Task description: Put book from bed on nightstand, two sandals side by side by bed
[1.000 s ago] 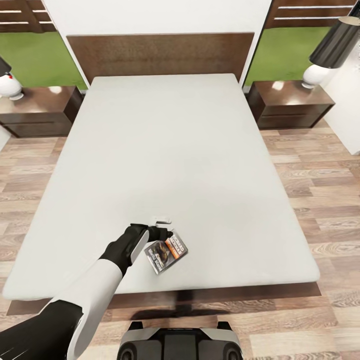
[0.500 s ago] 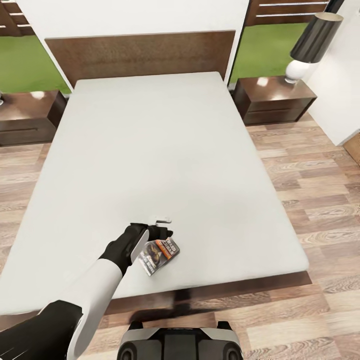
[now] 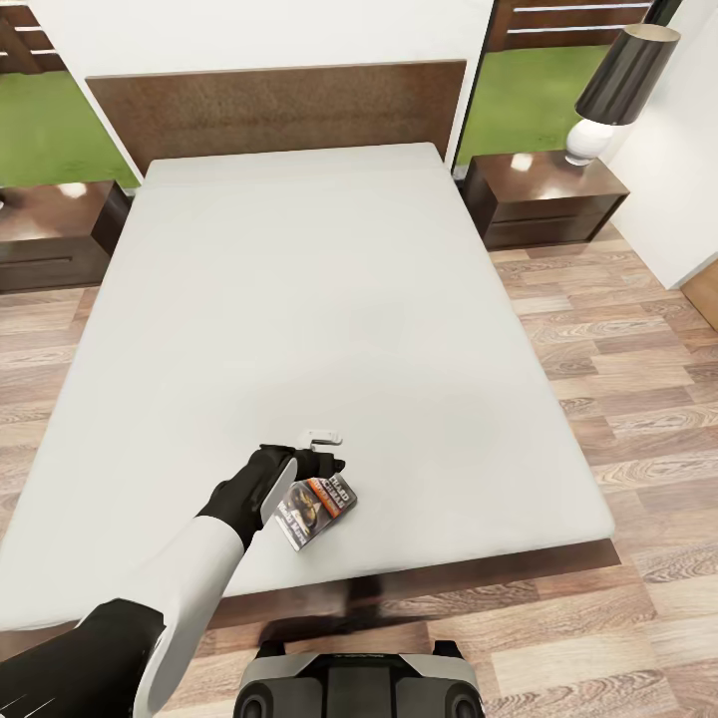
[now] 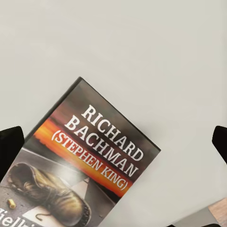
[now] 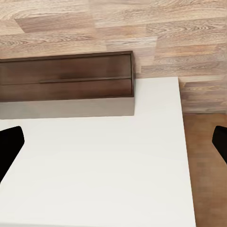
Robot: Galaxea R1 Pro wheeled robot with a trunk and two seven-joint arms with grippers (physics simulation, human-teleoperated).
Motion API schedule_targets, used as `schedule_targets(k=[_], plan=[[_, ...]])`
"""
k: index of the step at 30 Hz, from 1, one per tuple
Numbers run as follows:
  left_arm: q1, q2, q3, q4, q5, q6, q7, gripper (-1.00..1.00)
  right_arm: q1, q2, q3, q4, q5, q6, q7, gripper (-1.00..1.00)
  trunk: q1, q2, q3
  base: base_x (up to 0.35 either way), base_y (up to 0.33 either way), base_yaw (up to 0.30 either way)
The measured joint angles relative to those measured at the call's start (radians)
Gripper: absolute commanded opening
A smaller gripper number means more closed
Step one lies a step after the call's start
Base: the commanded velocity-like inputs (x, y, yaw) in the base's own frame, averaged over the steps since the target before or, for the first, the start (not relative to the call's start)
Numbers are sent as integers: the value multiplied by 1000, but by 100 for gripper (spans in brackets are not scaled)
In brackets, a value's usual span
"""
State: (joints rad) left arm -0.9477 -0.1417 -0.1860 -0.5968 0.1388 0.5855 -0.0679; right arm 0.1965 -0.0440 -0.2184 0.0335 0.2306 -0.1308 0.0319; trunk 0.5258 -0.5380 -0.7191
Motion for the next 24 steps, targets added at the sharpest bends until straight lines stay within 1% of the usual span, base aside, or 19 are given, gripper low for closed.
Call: schedule_targets(k=[9, 17, 24], plan=[[0, 1, 0, 1, 0, 0, 0, 100, 0, 0, 1, 0, 1, 0, 0, 100, 0, 0, 0, 0, 0, 1], [0, 1, 1, 1, 0, 0, 0, 100, 0, 0, 2, 0, 1, 0, 0, 100, 0, 0, -3, 0, 0, 74], [0, 1, 0, 1, 0, 0, 0, 100, 0, 0, 2, 0, 1, 0, 0, 100, 0, 0, -5, 0, 0, 31]])
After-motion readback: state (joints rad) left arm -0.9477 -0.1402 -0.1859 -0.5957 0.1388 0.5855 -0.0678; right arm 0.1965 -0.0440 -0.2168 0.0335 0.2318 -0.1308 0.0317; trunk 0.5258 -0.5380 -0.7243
